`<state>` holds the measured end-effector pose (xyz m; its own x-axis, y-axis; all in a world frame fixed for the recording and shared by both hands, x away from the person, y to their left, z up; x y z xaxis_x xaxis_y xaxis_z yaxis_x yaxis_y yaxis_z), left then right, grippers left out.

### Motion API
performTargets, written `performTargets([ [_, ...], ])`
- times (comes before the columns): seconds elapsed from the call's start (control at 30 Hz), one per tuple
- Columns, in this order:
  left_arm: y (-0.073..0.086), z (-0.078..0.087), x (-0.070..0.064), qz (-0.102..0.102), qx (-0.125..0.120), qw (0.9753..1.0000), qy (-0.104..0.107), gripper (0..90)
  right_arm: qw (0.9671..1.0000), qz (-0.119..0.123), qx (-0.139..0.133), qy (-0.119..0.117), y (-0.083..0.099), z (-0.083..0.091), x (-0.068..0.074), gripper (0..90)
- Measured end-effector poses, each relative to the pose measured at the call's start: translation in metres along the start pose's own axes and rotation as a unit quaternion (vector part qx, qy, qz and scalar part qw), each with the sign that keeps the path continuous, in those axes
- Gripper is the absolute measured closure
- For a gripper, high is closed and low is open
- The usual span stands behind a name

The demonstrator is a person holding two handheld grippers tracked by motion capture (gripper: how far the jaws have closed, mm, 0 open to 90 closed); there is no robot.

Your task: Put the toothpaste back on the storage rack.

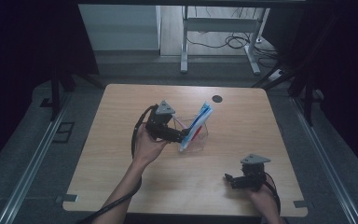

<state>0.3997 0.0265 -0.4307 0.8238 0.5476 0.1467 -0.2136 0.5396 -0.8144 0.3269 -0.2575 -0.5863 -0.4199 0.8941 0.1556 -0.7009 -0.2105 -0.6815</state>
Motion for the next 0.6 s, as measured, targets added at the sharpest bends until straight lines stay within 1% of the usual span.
performTargets([
  [0.1,0.001,0.003,0.0,0.0,-0.002,1.0,-0.003,0.5,1.0,0.0,0.0,0.0,0.0,0.0,0.0,0.0],
  [0.13,0.002,0.005,0.001,-0.003,-0.003,1.0,-0.003,0.0,1.0,0.0,0.0,0.0,0.0,0.0,0.0,0.0],
  [0.27,0.006,0.009,0.002,-0.002,-0.005,0.9999,-0.009,0.0,1.0,0.0,0.0,0.0,0.0,0.0,0.0,0.0],
  [0.6,0.02,0.023,0.007,0.013,-0.006,0.9998,-0.016,0.0,1.0,0.0,0.0,0.0,0.0,0.0,0.0,0.0],
])
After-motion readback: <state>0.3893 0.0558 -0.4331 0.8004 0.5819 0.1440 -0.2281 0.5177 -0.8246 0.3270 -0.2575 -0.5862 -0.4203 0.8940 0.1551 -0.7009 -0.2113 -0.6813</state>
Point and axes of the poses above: each handheld gripper's, and its own axes: z roughly backward along the jaws, y roughly out of its underside, x roughly to its left, the point moved 6 cm from there along -z, roughly forward along the jaws, and after that the axes turned 13 degrees about -z, right-handed, at the moved point
